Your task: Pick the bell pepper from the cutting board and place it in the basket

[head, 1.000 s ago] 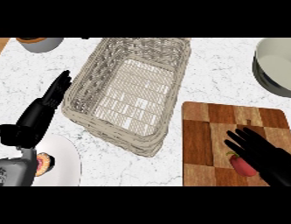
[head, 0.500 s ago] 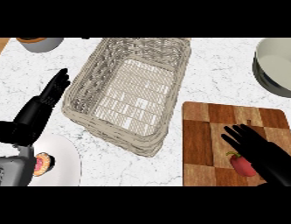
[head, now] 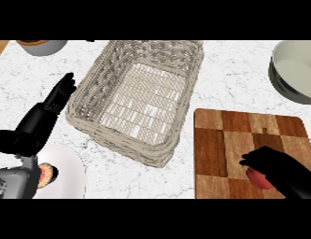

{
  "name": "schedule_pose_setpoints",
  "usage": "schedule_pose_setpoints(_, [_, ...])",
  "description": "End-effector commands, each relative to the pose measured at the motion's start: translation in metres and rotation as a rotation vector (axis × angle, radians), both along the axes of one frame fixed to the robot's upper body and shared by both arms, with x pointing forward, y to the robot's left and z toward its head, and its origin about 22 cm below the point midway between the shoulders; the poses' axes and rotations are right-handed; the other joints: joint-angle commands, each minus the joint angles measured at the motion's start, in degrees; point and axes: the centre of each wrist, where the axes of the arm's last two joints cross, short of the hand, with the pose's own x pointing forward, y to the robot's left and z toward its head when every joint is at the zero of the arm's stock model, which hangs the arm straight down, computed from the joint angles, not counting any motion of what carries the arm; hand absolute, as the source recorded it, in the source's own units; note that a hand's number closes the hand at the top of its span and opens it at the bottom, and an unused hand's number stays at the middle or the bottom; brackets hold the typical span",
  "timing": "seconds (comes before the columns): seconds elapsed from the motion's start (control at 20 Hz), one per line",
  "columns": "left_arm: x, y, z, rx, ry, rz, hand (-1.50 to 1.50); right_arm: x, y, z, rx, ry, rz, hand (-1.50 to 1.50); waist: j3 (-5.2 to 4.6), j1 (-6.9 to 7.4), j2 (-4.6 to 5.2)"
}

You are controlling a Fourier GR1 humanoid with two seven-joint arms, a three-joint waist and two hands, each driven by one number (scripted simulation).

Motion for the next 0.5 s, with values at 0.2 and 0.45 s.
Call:
schedule_pose_setpoints(0.2, [0.003,-0.004,-0.018,0.010,-0.009,-0.028,0.00,0.023,0.004,-0.017,-0.063,-0.006,0.040,1.50,0.43,0.18,0.22])
schedule_pose_setpoints(0.45, [-0.011,0.014,-0.014,0.009,0.000,-0.012,0.00,0.007,0.019,-0.026,-0.115,-0.110,0.140,1.50,0.43,0.32,0.17])
